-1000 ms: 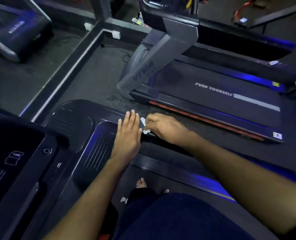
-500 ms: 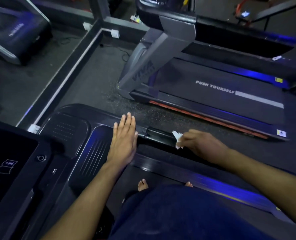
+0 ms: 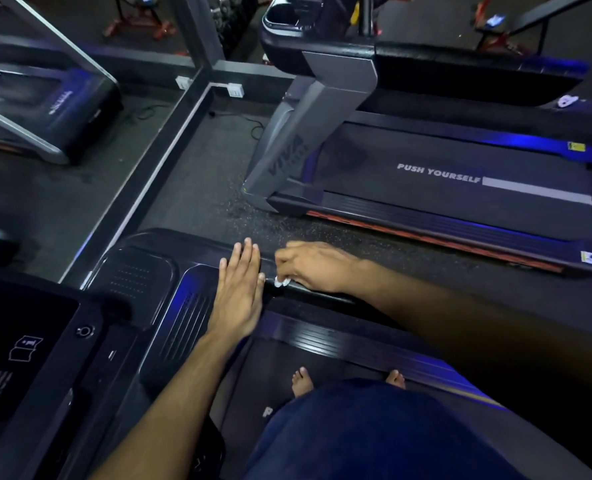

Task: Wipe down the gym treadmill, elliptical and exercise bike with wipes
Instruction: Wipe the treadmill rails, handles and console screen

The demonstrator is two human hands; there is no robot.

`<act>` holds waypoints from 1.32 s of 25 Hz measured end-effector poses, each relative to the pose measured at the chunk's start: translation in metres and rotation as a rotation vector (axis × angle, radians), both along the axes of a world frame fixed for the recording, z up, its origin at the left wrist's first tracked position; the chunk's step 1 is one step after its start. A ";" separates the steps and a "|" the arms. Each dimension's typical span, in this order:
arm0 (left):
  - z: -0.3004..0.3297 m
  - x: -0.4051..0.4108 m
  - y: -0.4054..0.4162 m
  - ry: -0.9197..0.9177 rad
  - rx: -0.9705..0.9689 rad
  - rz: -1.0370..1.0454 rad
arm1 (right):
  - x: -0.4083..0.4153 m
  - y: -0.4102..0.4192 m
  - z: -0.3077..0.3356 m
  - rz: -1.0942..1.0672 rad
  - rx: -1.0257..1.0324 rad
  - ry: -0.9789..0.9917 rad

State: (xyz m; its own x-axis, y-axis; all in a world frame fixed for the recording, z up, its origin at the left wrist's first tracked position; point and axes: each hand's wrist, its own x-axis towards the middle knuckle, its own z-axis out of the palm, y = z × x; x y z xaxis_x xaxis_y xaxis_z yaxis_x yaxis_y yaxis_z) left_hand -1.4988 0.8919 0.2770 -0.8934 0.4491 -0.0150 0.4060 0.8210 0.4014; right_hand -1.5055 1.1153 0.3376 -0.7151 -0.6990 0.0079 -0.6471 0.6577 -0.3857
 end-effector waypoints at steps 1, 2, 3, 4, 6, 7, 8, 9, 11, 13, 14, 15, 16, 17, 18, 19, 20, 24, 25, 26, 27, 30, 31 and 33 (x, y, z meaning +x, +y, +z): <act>0.000 0.000 0.001 0.003 0.001 0.002 | 0.005 0.009 0.001 0.012 0.007 0.006; -0.001 0.000 0.001 0.006 0.002 0.003 | 0.012 0.021 0.001 0.028 0.014 0.005; -0.001 0.000 0.000 0.010 0.002 0.004 | 0.021 0.035 0.000 0.042 0.025 0.004; -0.002 0.000 0.000 0.016 0.002 0.007 | 0.032 0.050 -0.002 0.046 0.044 0.003; -0.004 -0.001 -0.001 0.011 -0.008 0.004 | 0.056 0.083 -0.006 0.021 0.059 0.003; -0.004 -0.001 -0.001 0.012 -0.017 0.000 | 0.069 0.098 -0.007 -0.003 0.058 0.004; -0.004 0.000 0.000 0.016 -0.021 0.003 | 0.080 0.112 -0.008 -0.022 0.057 0.002; -0.004 0.001 0.000 0.022 -0.023 0.006 | 0.090 0.122 -0.008 -0.035 0.059 -0.008; -0.005 0.000 -0.001 0.025 -0.023 0.007 | 0.101 0.136 -0.006 -0.050 0.068 -0.049; -0.005 0.000 0.000 0.025 -0.027 0.007 | 0.096 0.135 0.002 -0.061 0.070 -0.095; -0.005 0.000 0.000 0.025 -0.031 0.006 | 0.087 0.128 0.007 -0.081 0.069 -0.114; -0.005 0.000 0.000 0.025 -0.033 0.004 | 0.075 0.117 0.012 -0.106 0.045 -0.122; -0.005 0.000 -0.001 0.026 -0.034 0.001 | 0.059 0.103 0.016 -0.129 0.001 -0.117; -0.006 -0.001 -0.001 0.028 -0.036 -0.001 | 0.043 0.087 0.020 -0.147 -0.044 -0.103; -0.006 -0.001 -0.001 0.031 -0.042 -0.001 | 0.027 0.069 0.022 -0.160 -0.073 -0.102; -0.005 -0.001 0.000 0.032 -0.051 0.004 | 0.015 0.053 0.022 -0.170 -0.086 -0.113; -0.004 0.000 0.002 0.032 -0.058 0.017 | 0.005 0.039 0.019 -0.177 -0.083 -0.133; 0.000 0.013 0.025 0.030 -0.029 0.031 | 0.008 0.029 -0.006 -0.254 -0.133 -0.197; -0.001 0.018 0.034 0.036 -0.023 0.021 | 0.016 0.037 -0.009 -0.266 -0.152 -0.195; -0.004 0.022 0.041 0.052 -0.025 0.018 | 0.025 0.048 -0.011 -0.271 -0.157 -0.195; -0.007 0.025 0.046 0.070 -0.030 0.025 | 0.036 0.062 -0.013 -0.278 -0.161 -0.197; -0.013 0.025 0.050 0.093 -0.031 0.040 | 0.077 0.116 -0.016 -0.361 -0.173 -0.194; -0.015 0.025 0.049 0.101 -0.031 0.037 | 0.091 0.132 -0.018 -0.382 -0.171 -0.187; -0.016 0.024 0.048 0.115 -0.027 0.035 | 0.117 0.156 -0.021 -0.417 -0.158 -0.183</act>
